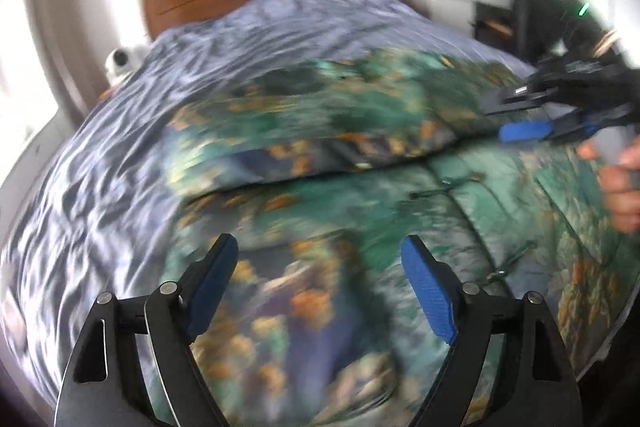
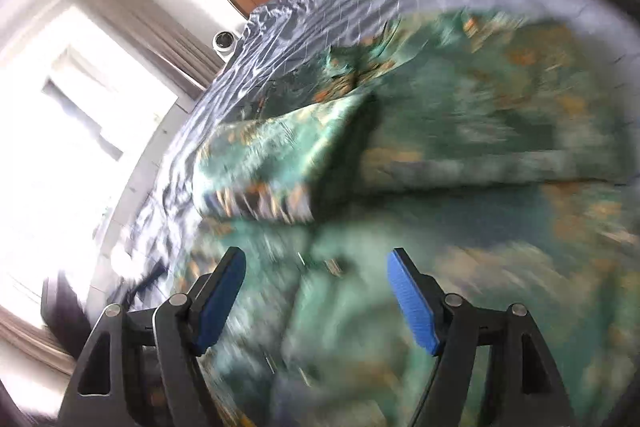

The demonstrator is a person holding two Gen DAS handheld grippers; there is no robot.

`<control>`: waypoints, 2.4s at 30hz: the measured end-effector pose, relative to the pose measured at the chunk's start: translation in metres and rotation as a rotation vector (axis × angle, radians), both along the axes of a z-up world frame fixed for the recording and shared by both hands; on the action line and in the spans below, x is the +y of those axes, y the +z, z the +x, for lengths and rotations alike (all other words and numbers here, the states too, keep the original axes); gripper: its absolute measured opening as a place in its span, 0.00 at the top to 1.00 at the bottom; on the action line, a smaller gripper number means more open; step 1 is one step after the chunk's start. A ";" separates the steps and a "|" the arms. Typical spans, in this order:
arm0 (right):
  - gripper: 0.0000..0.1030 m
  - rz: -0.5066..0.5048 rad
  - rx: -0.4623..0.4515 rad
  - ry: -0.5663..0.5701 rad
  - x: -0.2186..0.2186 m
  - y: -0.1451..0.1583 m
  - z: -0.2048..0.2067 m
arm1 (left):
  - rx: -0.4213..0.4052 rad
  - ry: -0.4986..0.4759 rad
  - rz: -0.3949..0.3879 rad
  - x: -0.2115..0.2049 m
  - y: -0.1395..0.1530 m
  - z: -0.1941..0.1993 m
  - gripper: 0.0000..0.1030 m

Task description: Fold large clothes

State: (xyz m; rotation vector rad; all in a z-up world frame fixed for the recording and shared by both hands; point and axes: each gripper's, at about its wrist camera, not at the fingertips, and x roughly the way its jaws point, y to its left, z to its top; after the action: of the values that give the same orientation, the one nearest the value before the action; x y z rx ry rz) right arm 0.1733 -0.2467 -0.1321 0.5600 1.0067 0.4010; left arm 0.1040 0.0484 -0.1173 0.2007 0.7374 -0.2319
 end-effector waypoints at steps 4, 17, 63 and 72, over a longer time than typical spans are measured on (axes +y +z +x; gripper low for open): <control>0.41 0.070 0.078 -0.020 0.020 -0.027 0.049 | 0.034 0.090 -0.096 0.035 -0.004 -0.004 0.15; 0.86 -0.340 -0.116 0.027 0.054 0.027 0.121 | 0.075 0.174 -0.166 0.075 -0.001 0.026 0.15; 0.57 -0.425 -0.107 0.198 0.089 -0.055 0.148 | 0.366 0.185 -0.217 0.044 -0.070 0.335 0.23; 0.57 -0.433 -0.119 0.198 0.090 -0.056 0.148 | 0.291 0.096 -0.125 0.044 -0.063 0.257 0.23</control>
State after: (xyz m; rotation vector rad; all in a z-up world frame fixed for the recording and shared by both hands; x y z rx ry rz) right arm 0.3211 -0.1565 -0.1883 0.0458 0.9997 0.3712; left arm 0.3614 0.0926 -0.1804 0.0112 1.0151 -0.2170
